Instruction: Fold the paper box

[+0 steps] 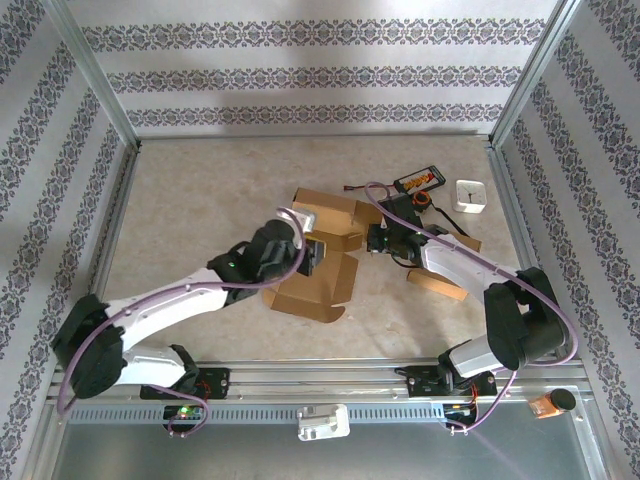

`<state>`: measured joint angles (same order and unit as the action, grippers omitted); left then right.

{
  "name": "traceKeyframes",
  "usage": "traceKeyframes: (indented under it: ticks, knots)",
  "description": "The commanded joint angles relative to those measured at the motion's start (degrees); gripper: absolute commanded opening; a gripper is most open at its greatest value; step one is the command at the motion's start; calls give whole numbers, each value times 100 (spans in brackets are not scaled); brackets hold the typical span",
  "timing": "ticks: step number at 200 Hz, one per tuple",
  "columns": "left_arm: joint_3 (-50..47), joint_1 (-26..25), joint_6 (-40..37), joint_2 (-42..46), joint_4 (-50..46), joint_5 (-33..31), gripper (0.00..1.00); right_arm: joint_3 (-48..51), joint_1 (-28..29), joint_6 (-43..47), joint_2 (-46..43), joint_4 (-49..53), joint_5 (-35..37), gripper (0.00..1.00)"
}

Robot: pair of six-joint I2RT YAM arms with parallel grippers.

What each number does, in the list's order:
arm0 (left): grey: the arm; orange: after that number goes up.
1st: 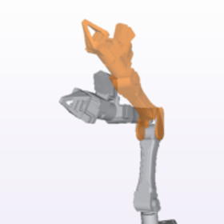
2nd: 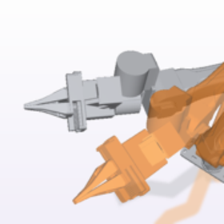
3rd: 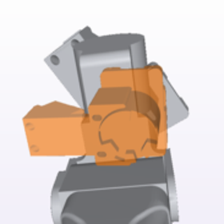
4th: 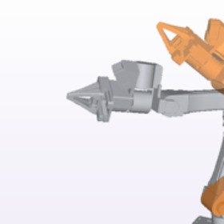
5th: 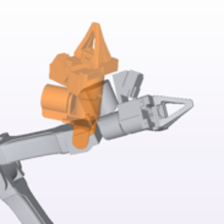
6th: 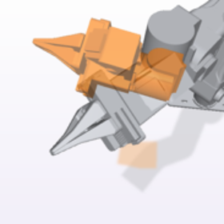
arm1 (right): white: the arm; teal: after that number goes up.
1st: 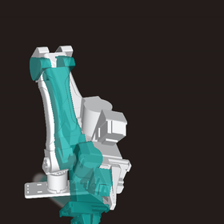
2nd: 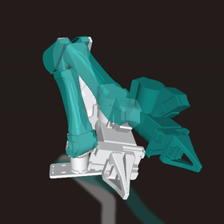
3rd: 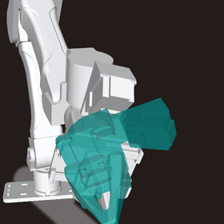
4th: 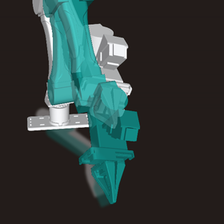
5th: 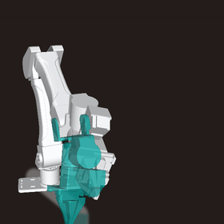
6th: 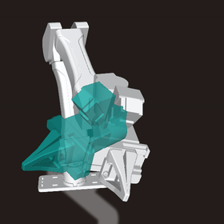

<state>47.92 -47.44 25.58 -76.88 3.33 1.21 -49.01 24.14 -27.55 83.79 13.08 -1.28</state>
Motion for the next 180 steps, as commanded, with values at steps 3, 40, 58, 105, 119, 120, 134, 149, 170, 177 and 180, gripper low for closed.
traceKeyframes:
  ticks: [3,40,58,105,119,120,134,149,170,177,180]
  knots:
    - [-62,-153,584,-694,821,-74,2,-159,73,-118,44,-94,201,12]
    - [119,-187,695,-1779,1204,642,0,-178,73,-130,4,-66,294,12]
    - [134,-187,603,-2126,1225,615,0,-209,82,-120,-1,-60,243,12]
    - [135,-49,95,-2924,1291,476,0,-319,99,-125,104,36,46,13]
    - [192,-20,84,-2976,1269,496,0,-376,106,-161,112,91,23,13]
    - [192,-16,81,-2979,1259,504,0,-378,107,-166,116,95,22,13]
    - [300,7,76,-3062,1151,563,0,-414,108,-294,112,146,11,15]
    - [357,7,67,-3100,1104,582,0,-447,108,-532,130,202,-44,16]
    - [373,23,78,-3131,1108,623,0,-505,108,-1062,219,255,-110,17]
    - [379,38,81,-3139,1108,655,0,-577,108,-1278,283,365,-114,17]
    - [384,39,81,-3140,1108,660,0,-612,108,-1351,313,401,-141,17]
